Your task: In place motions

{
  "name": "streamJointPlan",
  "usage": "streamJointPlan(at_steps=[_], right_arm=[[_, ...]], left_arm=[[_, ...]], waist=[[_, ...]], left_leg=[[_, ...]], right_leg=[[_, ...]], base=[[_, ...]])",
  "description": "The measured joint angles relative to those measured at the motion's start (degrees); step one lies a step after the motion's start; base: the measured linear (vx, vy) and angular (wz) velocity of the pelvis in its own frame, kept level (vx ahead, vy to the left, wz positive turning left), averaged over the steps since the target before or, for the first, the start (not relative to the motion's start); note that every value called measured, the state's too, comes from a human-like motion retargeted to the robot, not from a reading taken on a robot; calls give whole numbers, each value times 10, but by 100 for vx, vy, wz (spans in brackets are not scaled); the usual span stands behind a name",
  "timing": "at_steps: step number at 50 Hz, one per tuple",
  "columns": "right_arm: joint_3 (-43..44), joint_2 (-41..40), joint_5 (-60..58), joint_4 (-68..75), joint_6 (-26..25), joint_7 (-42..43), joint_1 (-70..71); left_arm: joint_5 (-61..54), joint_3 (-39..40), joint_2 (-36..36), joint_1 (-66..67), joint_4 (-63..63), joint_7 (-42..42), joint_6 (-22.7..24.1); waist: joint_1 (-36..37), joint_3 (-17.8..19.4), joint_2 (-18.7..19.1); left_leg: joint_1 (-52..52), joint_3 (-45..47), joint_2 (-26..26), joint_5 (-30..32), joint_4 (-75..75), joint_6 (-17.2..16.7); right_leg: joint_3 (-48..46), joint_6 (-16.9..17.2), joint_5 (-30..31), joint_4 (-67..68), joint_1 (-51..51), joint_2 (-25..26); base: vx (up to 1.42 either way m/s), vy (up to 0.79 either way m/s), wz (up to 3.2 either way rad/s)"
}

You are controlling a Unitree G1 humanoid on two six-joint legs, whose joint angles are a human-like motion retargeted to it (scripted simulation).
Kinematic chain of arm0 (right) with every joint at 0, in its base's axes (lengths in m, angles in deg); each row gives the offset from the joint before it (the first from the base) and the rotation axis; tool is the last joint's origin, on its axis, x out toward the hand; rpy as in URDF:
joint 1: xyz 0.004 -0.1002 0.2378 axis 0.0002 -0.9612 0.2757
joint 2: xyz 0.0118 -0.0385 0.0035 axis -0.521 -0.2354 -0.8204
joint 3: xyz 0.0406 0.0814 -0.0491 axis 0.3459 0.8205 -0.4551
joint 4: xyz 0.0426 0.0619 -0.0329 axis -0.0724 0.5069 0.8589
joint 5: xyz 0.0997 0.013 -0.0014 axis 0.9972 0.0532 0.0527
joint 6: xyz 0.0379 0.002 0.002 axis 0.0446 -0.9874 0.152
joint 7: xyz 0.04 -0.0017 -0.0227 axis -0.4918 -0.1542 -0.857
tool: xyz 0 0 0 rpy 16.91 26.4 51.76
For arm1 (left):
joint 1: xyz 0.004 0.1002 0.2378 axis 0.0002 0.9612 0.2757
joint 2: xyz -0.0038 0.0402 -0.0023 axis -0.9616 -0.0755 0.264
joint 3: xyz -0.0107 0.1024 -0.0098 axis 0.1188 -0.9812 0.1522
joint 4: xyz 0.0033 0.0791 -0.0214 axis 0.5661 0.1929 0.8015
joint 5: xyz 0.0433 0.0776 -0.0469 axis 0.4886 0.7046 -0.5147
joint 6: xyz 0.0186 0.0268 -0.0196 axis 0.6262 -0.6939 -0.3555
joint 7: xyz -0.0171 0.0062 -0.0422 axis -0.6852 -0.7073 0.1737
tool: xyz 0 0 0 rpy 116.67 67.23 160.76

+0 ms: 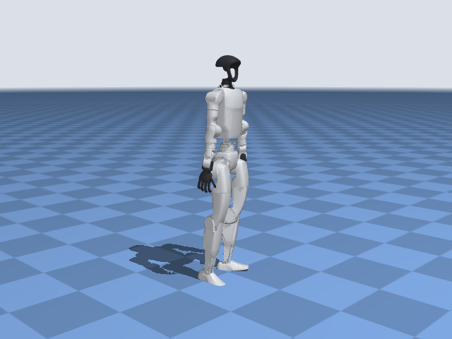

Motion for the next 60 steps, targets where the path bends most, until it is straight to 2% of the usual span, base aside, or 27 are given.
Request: streamJointPlan(at_steps=[60], right_arm=[[-16,-5,-9,7,0,8,8]], left_arm=[[-23,8,8,0,19,9,-9]], waist=[[5,-4,-4]], left_leg=[[-3,-8,-4,2,6,5]], right_leg=[[-2,-7,4,5,1,-6]], base=[[0,0,0]])
